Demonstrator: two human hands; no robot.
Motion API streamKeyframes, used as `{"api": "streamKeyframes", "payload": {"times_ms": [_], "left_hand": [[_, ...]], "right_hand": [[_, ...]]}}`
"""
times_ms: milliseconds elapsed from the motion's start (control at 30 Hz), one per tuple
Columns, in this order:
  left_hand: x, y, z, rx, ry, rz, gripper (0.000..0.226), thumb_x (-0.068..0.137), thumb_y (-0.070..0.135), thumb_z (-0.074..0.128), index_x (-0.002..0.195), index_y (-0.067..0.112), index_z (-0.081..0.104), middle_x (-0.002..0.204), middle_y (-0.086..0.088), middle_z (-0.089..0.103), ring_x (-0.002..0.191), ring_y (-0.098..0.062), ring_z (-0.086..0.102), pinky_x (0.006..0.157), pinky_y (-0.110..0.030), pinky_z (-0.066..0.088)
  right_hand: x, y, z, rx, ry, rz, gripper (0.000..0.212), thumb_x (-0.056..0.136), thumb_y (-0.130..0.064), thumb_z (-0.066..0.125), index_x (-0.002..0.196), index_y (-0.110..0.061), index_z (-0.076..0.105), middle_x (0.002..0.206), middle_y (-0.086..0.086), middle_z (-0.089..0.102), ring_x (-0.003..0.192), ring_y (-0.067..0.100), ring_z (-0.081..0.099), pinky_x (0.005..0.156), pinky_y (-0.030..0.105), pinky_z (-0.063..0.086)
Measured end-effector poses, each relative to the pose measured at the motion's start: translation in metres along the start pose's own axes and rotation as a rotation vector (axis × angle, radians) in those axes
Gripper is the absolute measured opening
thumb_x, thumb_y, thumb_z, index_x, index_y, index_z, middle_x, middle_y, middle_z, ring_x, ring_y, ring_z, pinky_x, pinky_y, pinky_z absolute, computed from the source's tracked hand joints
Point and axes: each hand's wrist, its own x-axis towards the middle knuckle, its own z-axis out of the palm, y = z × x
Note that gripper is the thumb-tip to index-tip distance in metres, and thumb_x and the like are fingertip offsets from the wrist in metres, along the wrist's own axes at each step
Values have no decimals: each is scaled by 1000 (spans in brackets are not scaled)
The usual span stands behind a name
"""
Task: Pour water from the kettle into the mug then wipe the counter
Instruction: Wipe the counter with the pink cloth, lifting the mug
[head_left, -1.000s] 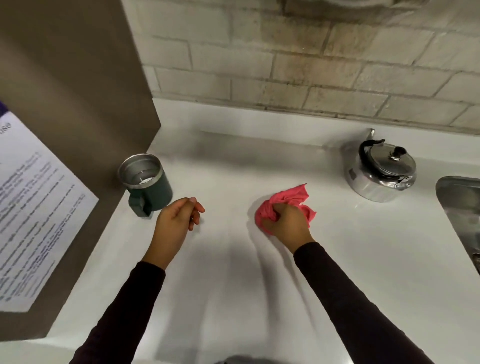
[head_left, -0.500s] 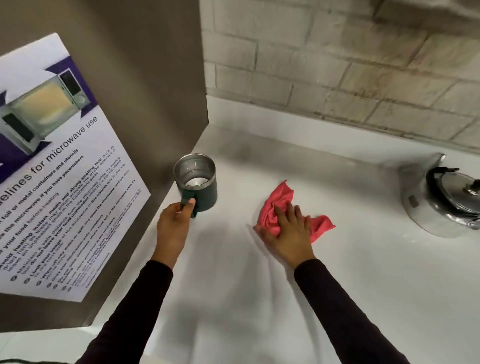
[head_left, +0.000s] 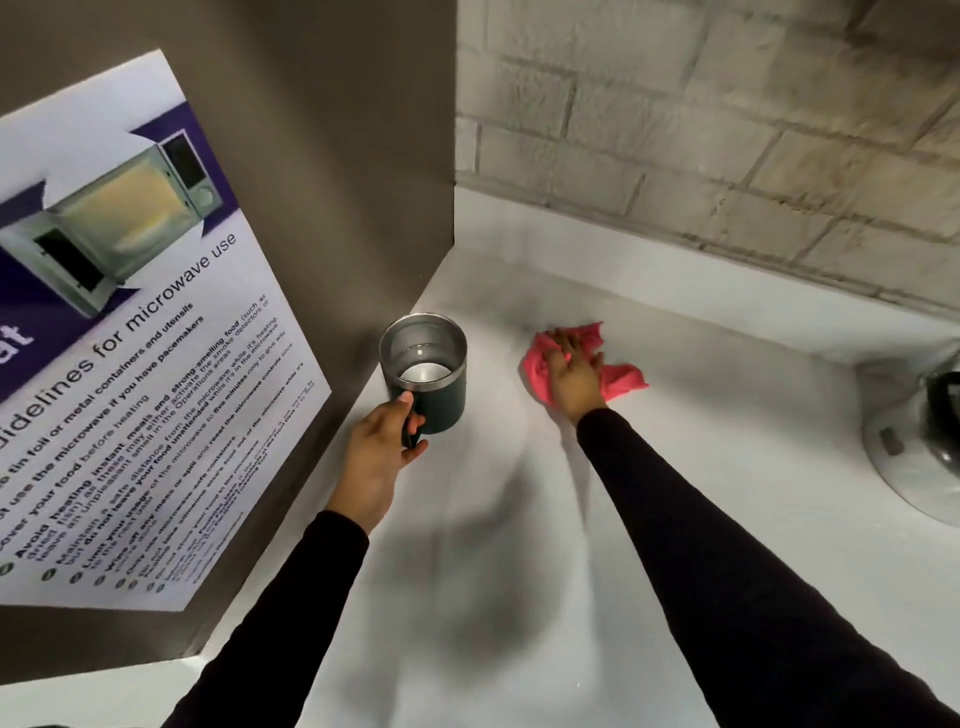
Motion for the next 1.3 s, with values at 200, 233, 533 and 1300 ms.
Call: {"api": "streamKeyframes", "payload": {"times_ms": [200,233,533,1300], "left_hand": [[-5,16,-6,36,-37,103,37,93,27,49,57,16,43,50,12,49,79,-12,54,85,-35,50],[-5,19,-7,45,-41,128,37,93,27,49,58,17,43,50,13,50,80,-13,53,86,-35,50],[-7,39,-17,50,-29,151,43,92,27,50,50,17,44,47,13,52,77,-14,55,82,-35,50],[-24,53,-7,50,-96,182,40,94,26,47,56,15,42,51,11,53,77,-11,55,78,-33,50]], "right_hand": [[-1,-24,34,-186,-210,-249,43,102,-25,29,144,-23,38,158,6,25,148,21,10,118,48,-10],[-10,-23,38,-239,-250,-334,45,99,-30,32,143,-25,38,158,6,25,148,21,11,117,50,-10],[-33,30,8,-410,-372,-666,75,84,-41,63,148,-25,28,159,1,22,148,19,9,114,40,-9],[-115,-30,70,-380,-609,-837,43,90,-34,59,132,-31,54,154,-6,35,147,10,15,116,44,-13]]}}
